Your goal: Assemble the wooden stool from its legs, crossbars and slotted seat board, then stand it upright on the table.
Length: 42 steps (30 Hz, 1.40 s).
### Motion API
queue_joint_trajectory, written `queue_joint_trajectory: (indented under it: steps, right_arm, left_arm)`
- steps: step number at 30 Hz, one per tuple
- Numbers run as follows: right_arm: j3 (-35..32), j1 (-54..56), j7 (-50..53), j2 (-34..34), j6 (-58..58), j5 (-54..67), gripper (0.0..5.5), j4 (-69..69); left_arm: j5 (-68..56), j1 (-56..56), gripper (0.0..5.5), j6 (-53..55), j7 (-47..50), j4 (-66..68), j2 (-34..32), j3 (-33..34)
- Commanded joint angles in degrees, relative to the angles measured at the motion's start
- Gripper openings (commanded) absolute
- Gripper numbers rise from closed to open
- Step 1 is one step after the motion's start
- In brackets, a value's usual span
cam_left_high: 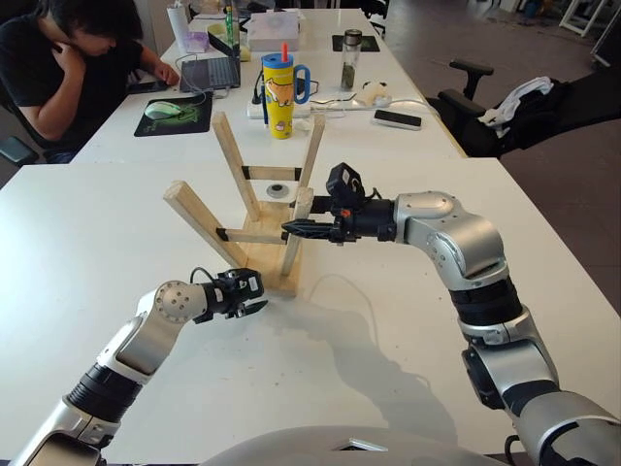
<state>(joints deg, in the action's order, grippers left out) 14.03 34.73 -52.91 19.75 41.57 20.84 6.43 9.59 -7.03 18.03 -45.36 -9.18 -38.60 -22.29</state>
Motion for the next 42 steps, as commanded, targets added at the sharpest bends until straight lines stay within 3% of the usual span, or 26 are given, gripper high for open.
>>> queue_joint_trajectory:
  steps: [1,6,12,20,26,29,33,39,42]
  right_arm:
    - [6.35,-9.92,0.87,-1.77,-3.70,-2.77,2.63,-6.19]
    - [4.04,-9.43,1.72,-2.78,-11.79,-4.02,3.41,-8.01]
    - [2.21,-8.19,1.95,-1.17,-15.65,-5.39,3.41,-9.94]
    - [1.64,-13.26,0.20,6.79,-26.35,-12.45,3.41,-14.41]
    - [-7.79,-16.94,3.08,10.88,-28.59,-9.45,3.41,-16.02]
    - [-17.36,-14.08,5.49,8.72,-19.86,2.13,2.93,-9.18]
    - [-26.18,-0.80,16.89,3.04,-6.64,24.35,2.32,5.59]
    - [-29.46,19.07,31.00,-4.70,-8.01,34.98,1.35,8.10]
    - [-28.51,18.72,34.97,-7.62,-7.63,36.30,0.85,8.49]
  left_arm:
    - [-1.22,4.52,3.03,2.79,-4.03,5.50,4.48,-7.26]
    - [-0.39,2.42,3.03,3.70,-1.69,9.69,7.08,-6.05]
    - [0.77,0.49,3.03,6.42,0.83,13.29,10.88,-6.93]
    - [2.32,-2.51,3.03,7.48,3.88,17.77,13.98,-6.99]
    - [1.76,-4.12,3.03,12.01,8.82,19.22,18.84,-4.89]
    - [1.25,-3.70,3.03,13.30,9.65,18.34,20.18,-4.90]
    - [0.81,-2.82,3.03,13.15,9.51,18.47,19.58,-4.56]
    - [-0.23,-2.73,3.03,13.28,8.96,18.64,20.00,-4.45]
    - [-0.40,-3.01,3.03,13.14,8.77,18.95,20.15,-4.84]
